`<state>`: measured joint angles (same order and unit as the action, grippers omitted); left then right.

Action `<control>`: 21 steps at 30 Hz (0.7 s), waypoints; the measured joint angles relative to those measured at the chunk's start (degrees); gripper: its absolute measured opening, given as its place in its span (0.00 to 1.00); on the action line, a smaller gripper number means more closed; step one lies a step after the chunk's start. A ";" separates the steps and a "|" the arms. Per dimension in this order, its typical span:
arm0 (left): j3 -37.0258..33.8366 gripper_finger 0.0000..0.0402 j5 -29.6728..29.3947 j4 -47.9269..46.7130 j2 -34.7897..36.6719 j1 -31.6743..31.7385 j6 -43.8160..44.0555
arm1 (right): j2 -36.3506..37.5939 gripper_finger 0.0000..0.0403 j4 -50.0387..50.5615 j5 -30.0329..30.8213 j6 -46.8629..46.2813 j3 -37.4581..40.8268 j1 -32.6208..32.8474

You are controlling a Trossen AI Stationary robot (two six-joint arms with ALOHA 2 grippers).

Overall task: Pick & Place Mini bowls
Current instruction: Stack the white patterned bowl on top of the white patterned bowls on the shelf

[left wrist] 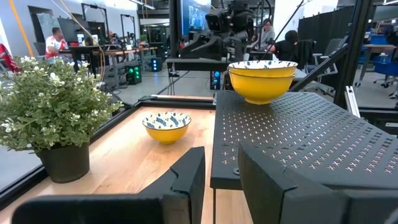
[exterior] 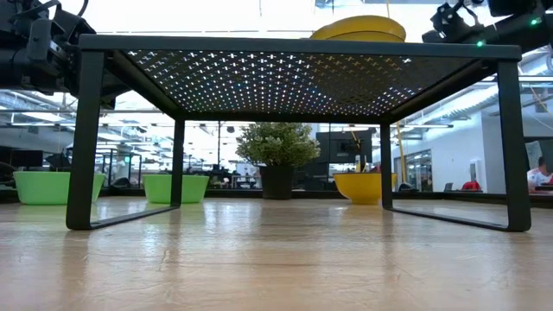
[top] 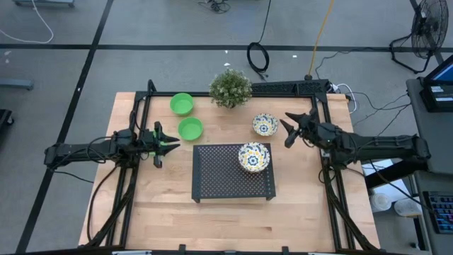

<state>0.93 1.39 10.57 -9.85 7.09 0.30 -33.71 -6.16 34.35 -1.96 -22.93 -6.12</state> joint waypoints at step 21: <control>-0.01 0.25 0.00 0.00 0.00 0.01 0.00 | -7.07 0.37 18.86 -12.16 -16.77 -2.30 -12.86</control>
<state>0.92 1.39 10.57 -9.85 7.10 0.30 -40.79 12.70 22.19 -18.72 -25.23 -18.98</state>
